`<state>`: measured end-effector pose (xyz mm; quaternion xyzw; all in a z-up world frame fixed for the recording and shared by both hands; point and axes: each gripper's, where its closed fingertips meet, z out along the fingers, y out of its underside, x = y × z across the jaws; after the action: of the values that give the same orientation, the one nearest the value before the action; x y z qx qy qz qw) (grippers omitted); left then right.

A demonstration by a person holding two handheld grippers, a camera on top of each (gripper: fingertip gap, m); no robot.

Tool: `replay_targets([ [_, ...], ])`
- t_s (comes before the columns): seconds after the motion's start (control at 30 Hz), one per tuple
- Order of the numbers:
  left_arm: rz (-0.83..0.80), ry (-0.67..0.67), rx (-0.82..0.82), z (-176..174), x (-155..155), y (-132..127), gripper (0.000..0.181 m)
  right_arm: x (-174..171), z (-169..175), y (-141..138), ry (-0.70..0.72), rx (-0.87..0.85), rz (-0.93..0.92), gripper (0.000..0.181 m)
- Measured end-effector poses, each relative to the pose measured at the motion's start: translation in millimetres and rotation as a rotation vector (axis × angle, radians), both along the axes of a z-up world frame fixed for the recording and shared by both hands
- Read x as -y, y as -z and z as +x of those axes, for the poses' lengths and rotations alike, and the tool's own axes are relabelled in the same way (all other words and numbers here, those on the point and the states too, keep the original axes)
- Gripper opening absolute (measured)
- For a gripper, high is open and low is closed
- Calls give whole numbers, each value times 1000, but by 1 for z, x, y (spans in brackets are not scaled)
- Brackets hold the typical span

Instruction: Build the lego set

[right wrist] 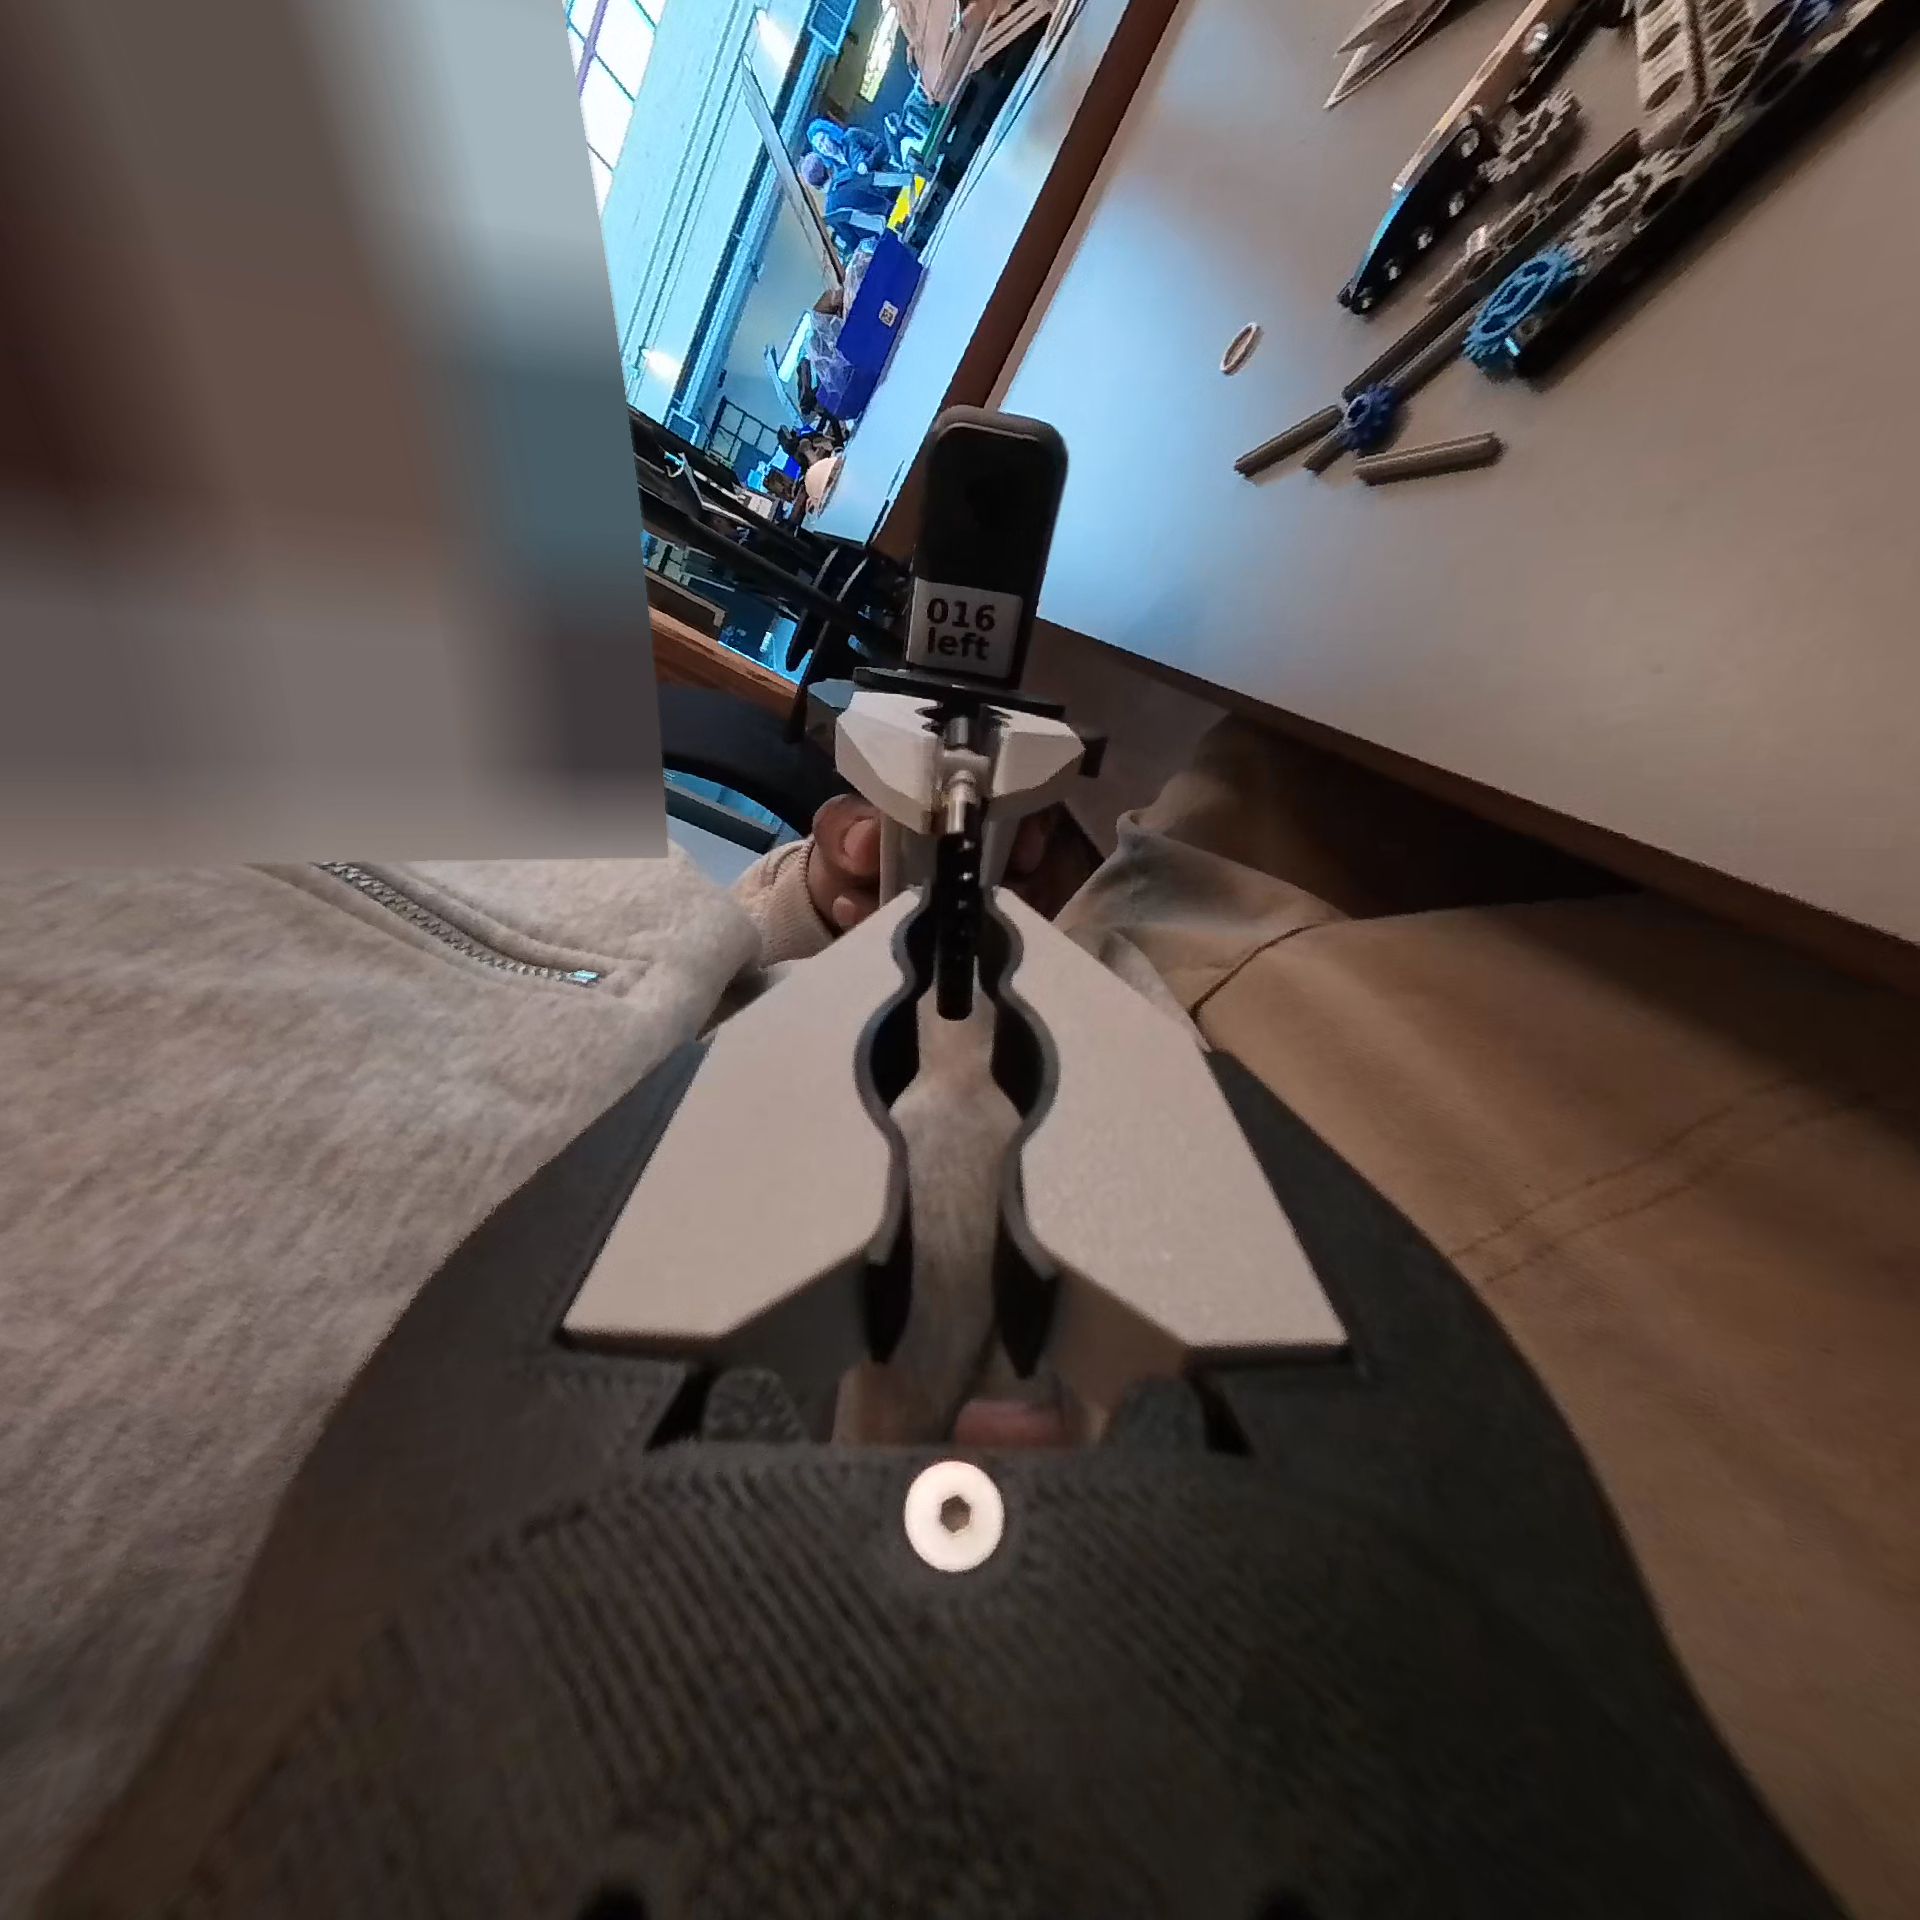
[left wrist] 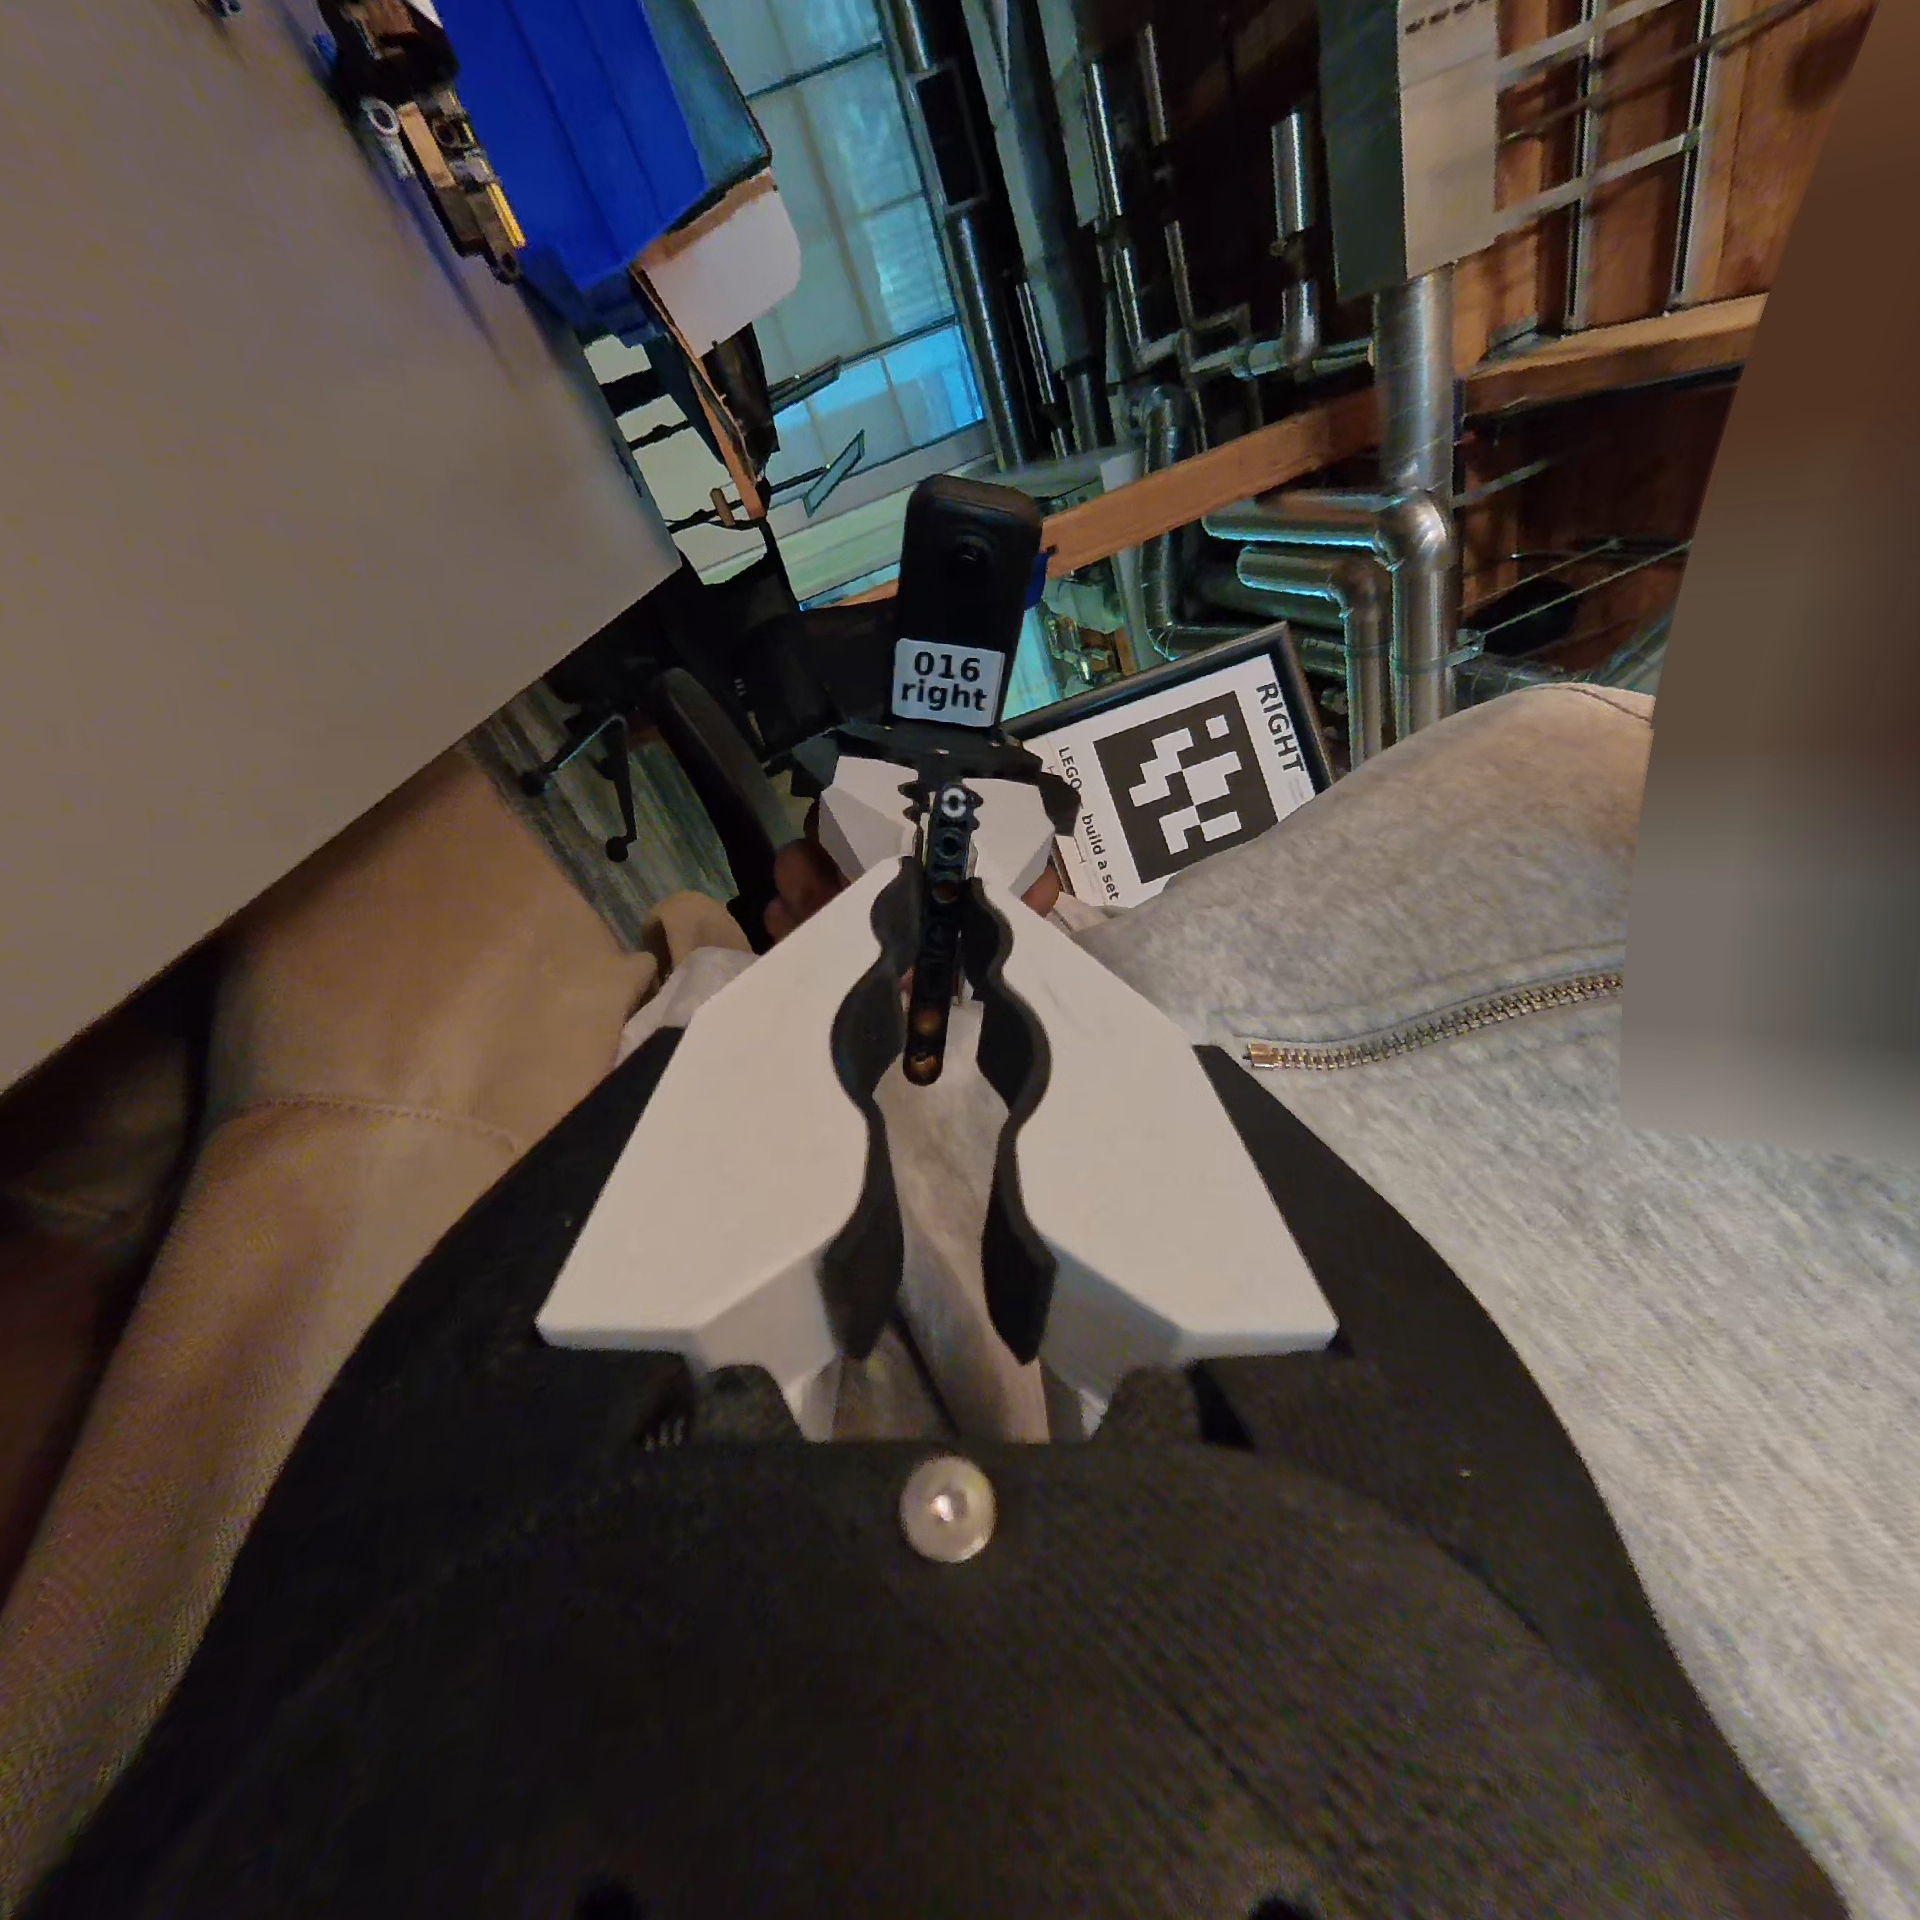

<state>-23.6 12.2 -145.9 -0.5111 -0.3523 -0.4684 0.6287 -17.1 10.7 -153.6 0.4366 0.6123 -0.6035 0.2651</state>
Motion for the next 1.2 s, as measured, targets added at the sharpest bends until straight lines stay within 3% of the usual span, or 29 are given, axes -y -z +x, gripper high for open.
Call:
replay_targets([
  [0.67,-60,6,1,9,-4,9,8,-3,7,10,7,82,13,5],
  [1.03,-9,24,72,10,-5,9,10,-3,8,9,14,83,-24,4],
  [1.2,-39,85,44,15,-8,10,10,-3,6,6,20,73,-34,5],
])
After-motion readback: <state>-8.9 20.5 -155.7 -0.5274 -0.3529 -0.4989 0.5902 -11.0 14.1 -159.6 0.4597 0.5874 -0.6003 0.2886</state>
